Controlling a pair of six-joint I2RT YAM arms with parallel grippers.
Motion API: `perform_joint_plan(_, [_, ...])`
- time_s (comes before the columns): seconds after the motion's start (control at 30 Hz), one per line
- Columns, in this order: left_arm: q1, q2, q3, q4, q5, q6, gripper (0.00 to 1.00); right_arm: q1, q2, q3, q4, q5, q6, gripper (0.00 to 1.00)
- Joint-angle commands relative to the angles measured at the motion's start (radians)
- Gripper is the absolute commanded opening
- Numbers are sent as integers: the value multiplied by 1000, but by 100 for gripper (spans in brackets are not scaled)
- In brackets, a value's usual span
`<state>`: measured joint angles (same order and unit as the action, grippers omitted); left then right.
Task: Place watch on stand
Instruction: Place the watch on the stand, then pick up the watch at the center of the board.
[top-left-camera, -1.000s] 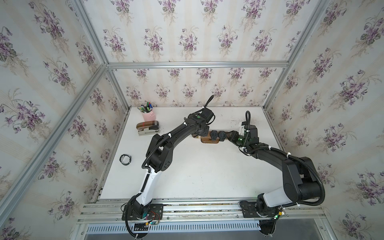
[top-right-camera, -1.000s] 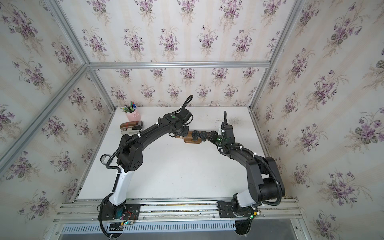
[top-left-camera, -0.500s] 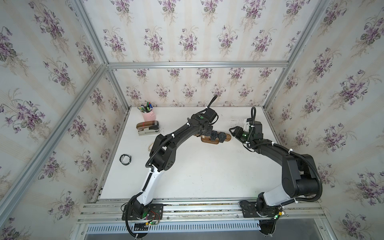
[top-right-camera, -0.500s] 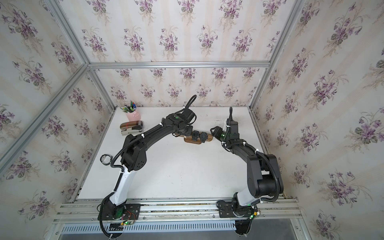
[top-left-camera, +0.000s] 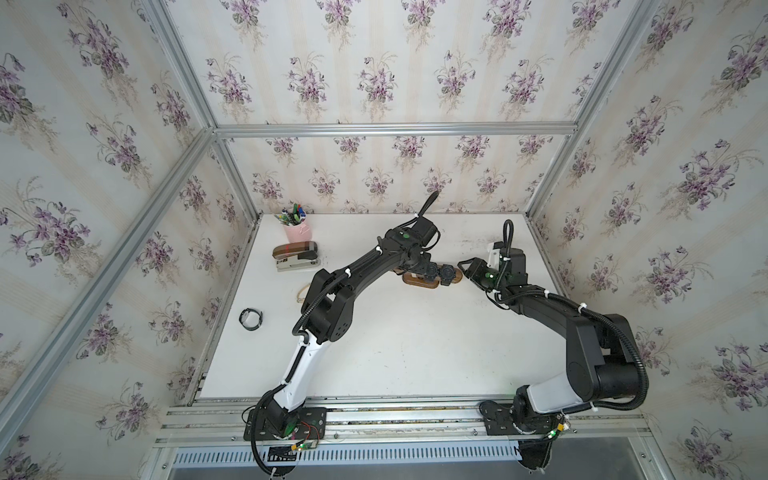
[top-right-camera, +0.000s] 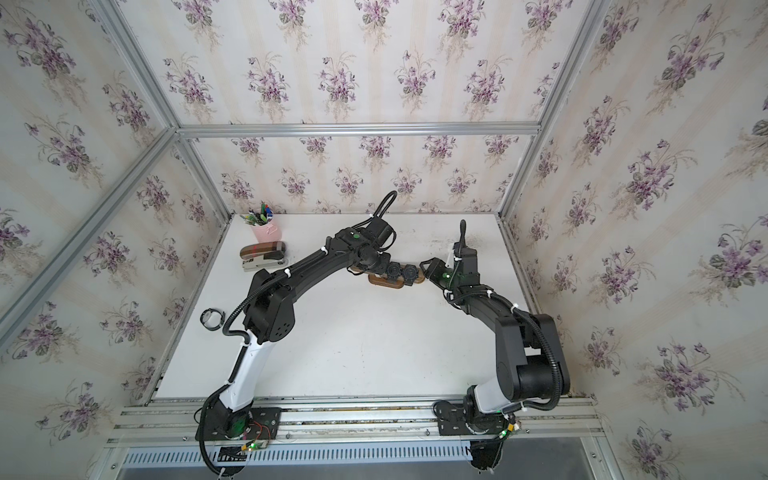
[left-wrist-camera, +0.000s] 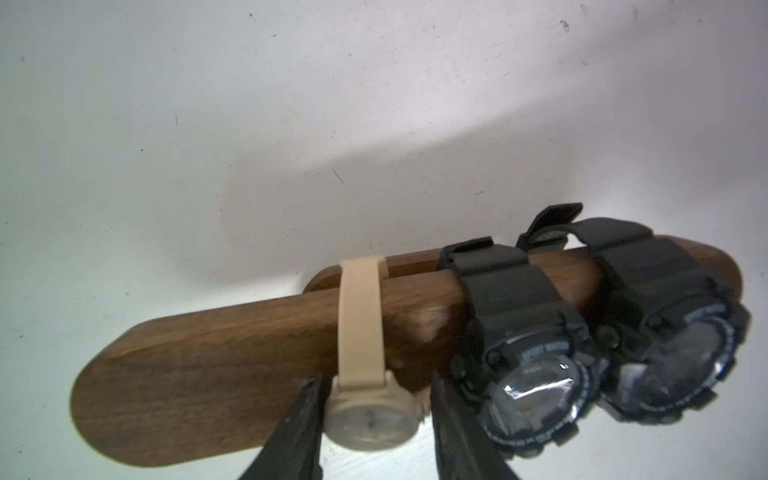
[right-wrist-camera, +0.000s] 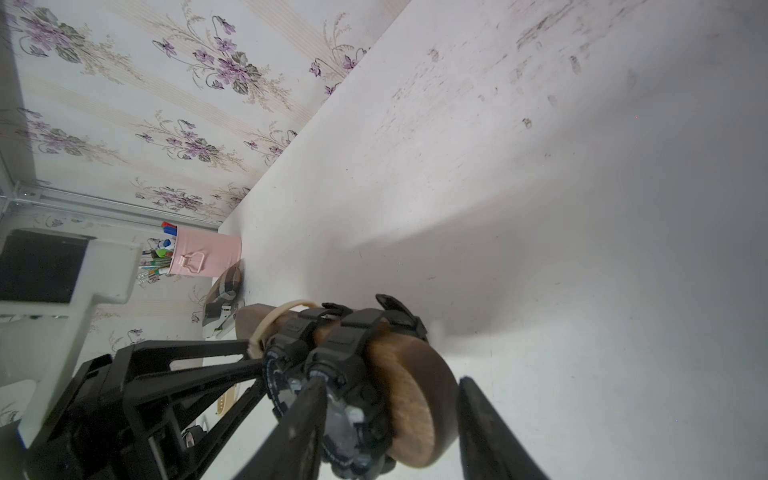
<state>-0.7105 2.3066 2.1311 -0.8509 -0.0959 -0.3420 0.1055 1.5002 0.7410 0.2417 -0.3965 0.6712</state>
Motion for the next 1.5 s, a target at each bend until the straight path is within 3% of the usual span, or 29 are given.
perform_joint_plan(0.0, [0,-17,-4,-13,-8,14,46,-1,-17,4,-5,22,-21,52])
perform_joint_plan(0.43, [6,-96,-76,39,34,8,43,0,-124,-16,-82,60,-81,52])
perform_joint_plan(0.67, [43,-473,-537,227,-49,-15,49,5,-288,-91,-157,67,-123,54])
perform_joint_plan(0.83, [189,-746,-841,222,-113,-95,51,30,-393,-141,-200,87,-139,54])
perform_joint_plan(0.97, [337,-863,-981,189,-142,-157,52,54,-445,-167,-203,91,-137,54])
perform_joint_plan(1.07, [418,-847,-1008,187,-129,-141,52,71,-472,-182,-200,103,-130,55])
perform_joint_plan(1.47, [516,-541,-843,128,-176,-129,51,112,-528,-245,-170,110,-111,55])
